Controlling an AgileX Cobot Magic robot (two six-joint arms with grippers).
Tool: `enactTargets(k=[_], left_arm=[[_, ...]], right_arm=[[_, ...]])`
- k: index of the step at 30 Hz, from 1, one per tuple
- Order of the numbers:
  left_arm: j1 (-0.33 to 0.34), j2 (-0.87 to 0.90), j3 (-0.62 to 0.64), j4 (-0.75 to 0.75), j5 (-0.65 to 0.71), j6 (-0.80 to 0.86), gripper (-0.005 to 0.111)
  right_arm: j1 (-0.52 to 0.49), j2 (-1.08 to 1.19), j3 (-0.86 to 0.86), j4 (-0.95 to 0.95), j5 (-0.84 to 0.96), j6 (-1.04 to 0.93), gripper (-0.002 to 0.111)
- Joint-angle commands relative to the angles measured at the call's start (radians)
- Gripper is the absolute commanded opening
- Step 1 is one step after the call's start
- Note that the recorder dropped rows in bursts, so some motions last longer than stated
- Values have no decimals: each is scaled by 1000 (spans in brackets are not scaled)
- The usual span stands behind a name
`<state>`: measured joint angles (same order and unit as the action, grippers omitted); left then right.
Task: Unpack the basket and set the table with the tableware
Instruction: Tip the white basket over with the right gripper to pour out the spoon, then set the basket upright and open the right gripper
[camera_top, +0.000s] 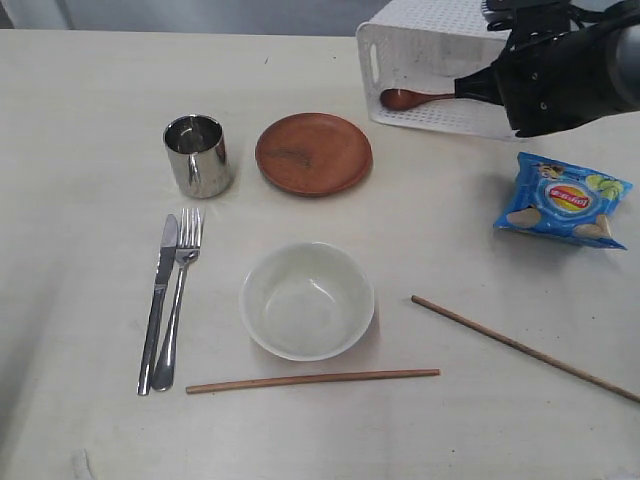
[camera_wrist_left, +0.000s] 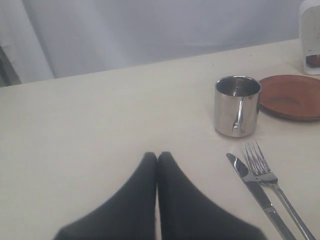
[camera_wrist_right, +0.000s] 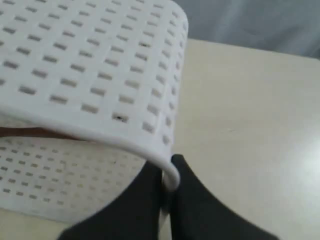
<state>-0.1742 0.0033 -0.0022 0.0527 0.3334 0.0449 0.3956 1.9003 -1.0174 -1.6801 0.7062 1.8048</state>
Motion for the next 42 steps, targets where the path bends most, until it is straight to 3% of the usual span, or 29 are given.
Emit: enactTargets(k=[1, 5, 19, 28, 32, 37, 42], left_arm=[[2, -3, 2, -1, -4, 0, 0], [2, -3, 2, -1, -4, 0, 0], [2, -3, 2, -1, -4, 0, 0], [2, -3, 2, -1, -4, 0, 0], [2, -3, 2, -1, -4, 0, 0], [2, -3, 2, -1, -4, 0, 0], [2, -3, 2, -1, -4, 0, 0]], right_arm=[[19, -19, -12, -64, 180, -27, 0], [62, -40, -18, -64, 322, -48, 0], [145, -46, -31, -64, 510, -212, 0], [81, -46, -33, -64, 235, -176, 0], [34, -46, -53, -36, 225, -174, 0], [-46, -44, -110, 143, 9, -244, 0], [-173, -15, -164, 456, -218, -331, 0]])
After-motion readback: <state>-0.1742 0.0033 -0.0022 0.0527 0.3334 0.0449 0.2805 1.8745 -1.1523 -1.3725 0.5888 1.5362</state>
